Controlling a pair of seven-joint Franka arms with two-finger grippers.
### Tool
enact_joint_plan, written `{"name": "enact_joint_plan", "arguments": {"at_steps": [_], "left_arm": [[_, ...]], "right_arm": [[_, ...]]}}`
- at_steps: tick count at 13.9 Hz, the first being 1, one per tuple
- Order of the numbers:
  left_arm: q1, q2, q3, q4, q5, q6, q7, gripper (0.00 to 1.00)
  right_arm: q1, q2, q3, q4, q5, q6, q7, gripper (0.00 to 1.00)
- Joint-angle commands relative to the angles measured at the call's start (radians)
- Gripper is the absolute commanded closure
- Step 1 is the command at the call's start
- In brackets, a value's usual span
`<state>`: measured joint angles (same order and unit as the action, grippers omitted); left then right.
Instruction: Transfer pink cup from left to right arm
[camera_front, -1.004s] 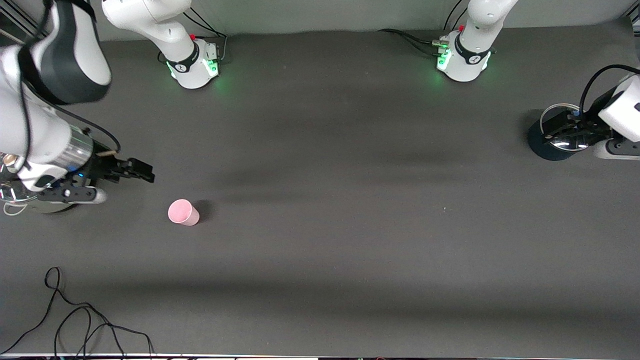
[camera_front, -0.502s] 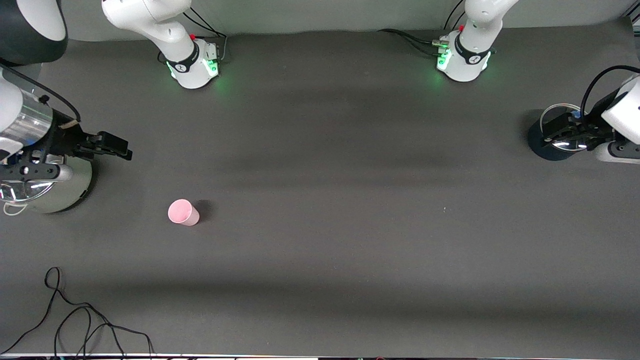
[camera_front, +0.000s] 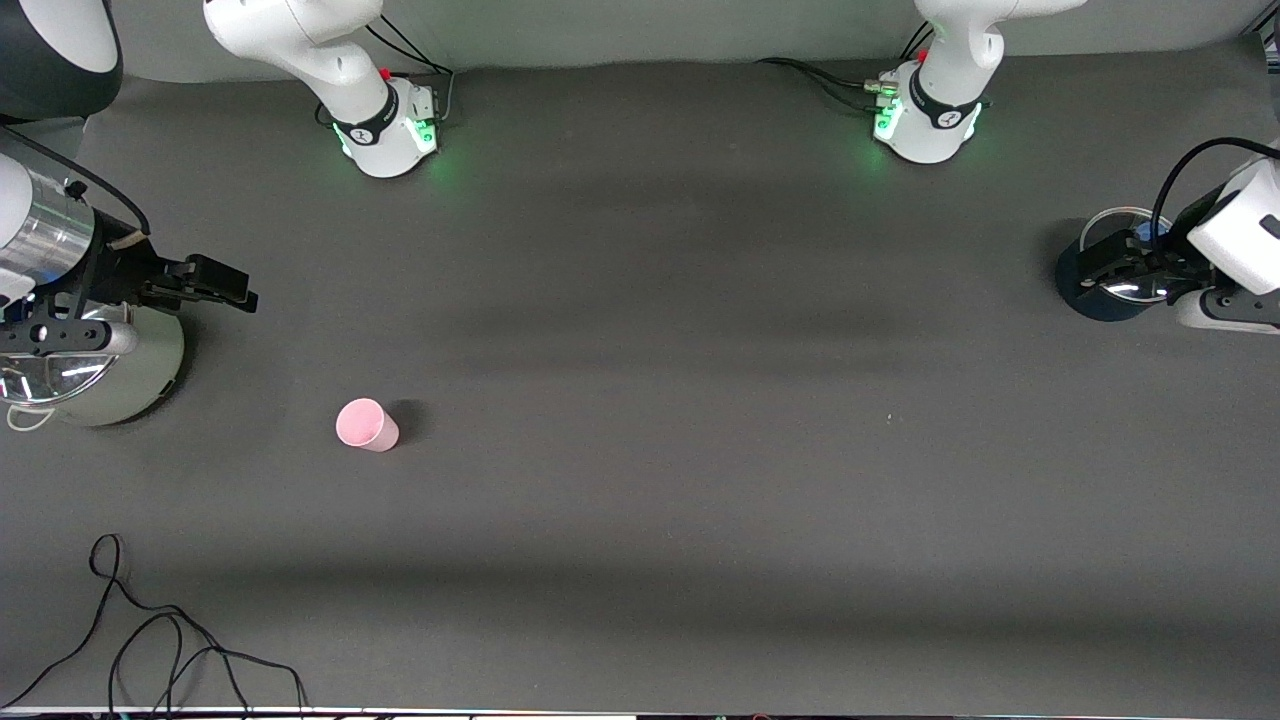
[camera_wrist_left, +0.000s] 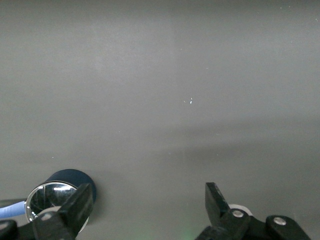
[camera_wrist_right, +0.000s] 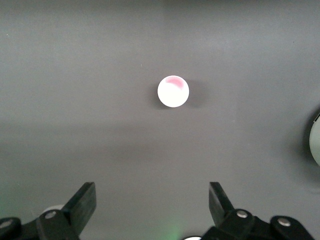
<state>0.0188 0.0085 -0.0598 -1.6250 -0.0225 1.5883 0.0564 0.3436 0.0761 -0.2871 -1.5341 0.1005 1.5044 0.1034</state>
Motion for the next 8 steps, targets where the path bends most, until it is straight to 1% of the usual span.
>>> {"name": "enact_joint_plan", "arguments": {"at_steps": [1, 2, 3, 4, 6, 8], "left_arm": [[-0.039, 0.007, 0.037, 0.013, 0.016, 0.006, 0.023, 0.0], [-0.036, 0.007, 0.037, 0.014, 0.016, 0.003, 0.037, 0.0], [-0.037, 0.005, 0.038, 0.014, 0.015, -0.004, 0.039, 0.0], [-0.046, 0.005, 0.044, 0.014, 0.015, -0.004, 0.039, 0.0], [-0.074, 0.007, 0.061, 0.014, 0.016, -0.001, 0.039, 0.0], [-0.102, 0.005, 0.092, 0.014, 0.016, -0.004, 0.039, 0.0]], "right_arm": [[-0.085, -0.025, 0.075, -0.015, -0.016, -0.01, -0.021, 0.0], [-0.145, -0.029, 0.121, -0.017, -0.016, -0.006, -0.022, 0.0], [-0.165, -0.032, 0.144, -0.015, -0.016, 0.003, -0.022, 0.0], [-0.181, -0.033, 0.154, -0.015, -0.018, 0.006, -0.022, 0.0], [-0.244, -0.05, 0.213, -0.038, -0.021, 0.046, -0.022, 0.0], [-0.218, -0.041, 0.207, -0.026, -0.036, 0.071, -0.018, 0.0]]}}
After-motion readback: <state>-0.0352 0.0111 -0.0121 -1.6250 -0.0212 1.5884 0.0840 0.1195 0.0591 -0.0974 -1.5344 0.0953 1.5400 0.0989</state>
